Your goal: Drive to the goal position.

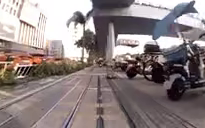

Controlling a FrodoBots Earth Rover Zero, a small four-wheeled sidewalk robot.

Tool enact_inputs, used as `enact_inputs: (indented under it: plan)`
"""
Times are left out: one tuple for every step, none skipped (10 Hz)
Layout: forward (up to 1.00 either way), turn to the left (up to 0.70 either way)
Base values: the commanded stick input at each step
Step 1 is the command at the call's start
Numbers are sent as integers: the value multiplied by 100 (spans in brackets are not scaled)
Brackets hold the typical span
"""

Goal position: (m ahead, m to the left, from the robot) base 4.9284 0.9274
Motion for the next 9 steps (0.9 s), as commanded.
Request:
enact_inputs:
  plan:
    - [45,0]
    - [45,0]
    - [45,0]
    - [45,0]
    - [45,0]
    - [45,0]
    - [45,0]
    - [45,0]
    - [45,0]
